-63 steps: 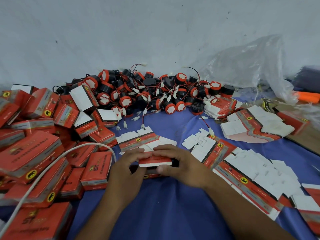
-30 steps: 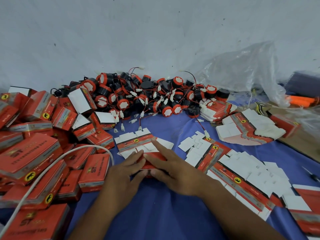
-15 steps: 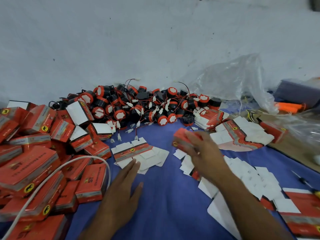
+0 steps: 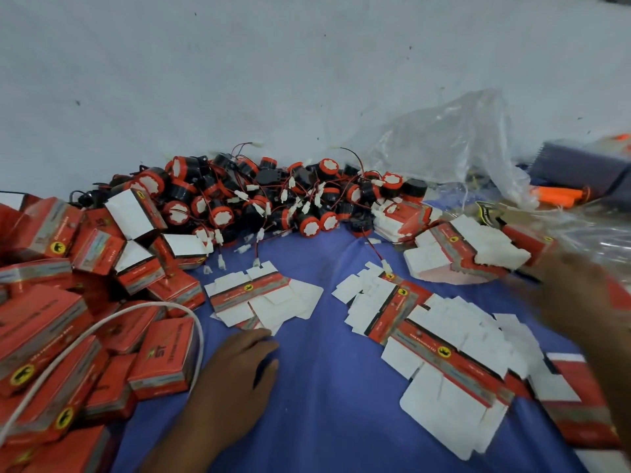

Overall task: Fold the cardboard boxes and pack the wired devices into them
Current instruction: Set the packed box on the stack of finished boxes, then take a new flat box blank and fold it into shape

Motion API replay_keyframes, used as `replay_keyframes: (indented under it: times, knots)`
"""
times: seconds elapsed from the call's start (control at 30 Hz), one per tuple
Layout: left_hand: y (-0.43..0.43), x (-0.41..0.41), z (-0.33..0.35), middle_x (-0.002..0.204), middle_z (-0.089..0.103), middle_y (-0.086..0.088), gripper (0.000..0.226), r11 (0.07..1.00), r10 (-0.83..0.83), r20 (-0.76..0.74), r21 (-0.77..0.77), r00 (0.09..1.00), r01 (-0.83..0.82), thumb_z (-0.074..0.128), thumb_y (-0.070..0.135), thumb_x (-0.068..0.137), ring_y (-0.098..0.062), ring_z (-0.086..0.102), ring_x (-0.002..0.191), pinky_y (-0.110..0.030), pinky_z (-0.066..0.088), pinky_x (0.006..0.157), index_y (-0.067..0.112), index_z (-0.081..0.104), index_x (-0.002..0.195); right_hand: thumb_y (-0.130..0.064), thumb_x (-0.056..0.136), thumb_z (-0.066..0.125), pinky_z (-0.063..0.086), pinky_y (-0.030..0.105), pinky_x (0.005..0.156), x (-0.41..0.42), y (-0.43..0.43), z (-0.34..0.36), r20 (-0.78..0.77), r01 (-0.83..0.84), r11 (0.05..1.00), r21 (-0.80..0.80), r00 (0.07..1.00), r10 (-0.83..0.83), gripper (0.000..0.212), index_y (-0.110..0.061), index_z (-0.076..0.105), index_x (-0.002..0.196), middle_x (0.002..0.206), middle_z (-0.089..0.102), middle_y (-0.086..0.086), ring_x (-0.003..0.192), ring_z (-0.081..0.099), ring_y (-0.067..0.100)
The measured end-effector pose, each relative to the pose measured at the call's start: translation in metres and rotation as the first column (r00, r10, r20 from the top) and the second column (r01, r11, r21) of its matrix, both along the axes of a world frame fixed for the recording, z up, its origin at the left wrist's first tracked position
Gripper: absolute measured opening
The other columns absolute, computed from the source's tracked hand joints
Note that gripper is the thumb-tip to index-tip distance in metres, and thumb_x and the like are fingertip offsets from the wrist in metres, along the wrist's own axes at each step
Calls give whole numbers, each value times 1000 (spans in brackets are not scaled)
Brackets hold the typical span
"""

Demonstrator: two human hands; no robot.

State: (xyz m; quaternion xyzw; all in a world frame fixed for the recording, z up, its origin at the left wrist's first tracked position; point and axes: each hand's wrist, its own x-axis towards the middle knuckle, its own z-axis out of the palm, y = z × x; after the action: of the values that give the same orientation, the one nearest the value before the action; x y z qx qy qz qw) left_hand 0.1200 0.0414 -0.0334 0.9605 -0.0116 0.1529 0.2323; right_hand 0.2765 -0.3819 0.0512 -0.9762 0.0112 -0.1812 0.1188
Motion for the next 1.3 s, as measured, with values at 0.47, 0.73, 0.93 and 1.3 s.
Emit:
replay_keyframes:
  times: [0.47,0.73,0.93,1.3]
  knots:
    - [-11,-9,14,137,52,18,36,980,-29,99,-191,995,47,56,32,98,4,45,125,-6,28,104,26,57,133,-24,79,84,40,26,62,-8,132,20,-193,-367,893,260,887,420,42,-23,59,112,101,67,-1,77,58,12]
    - [-25,-3,28,112,72,5,43,353,227,117,-935,967,31,70,27,87,-19,71,100,-40,59,79,25,57,128,-21,90,75,45,25,49,-57,239,-13,63,-238,281,930,855,514,14,-13,67,80,63,69,-2,54,61,11]
    - [-10,0,24,118,71,2,51,273,335,131,-961,933,37,64,11,95,-18,69,106,-34,59,78,31,47,138,-33,88,77,45,22,100,-62,241,-31,-23,-511,464,724,654,757,51,-40,54,133,130,59,-25,116,57,-7]
    - [-11,-4,27,155,32,19,85,961,50,168,-278,985,-1,63,65,76,-8,28,145,-41,25,119,33,37,150,-51,87,67,59,34,68,-71,242,-20,142,-103,-109,989,406,903,51,-8,75,113,102,74,7,82,66,26]
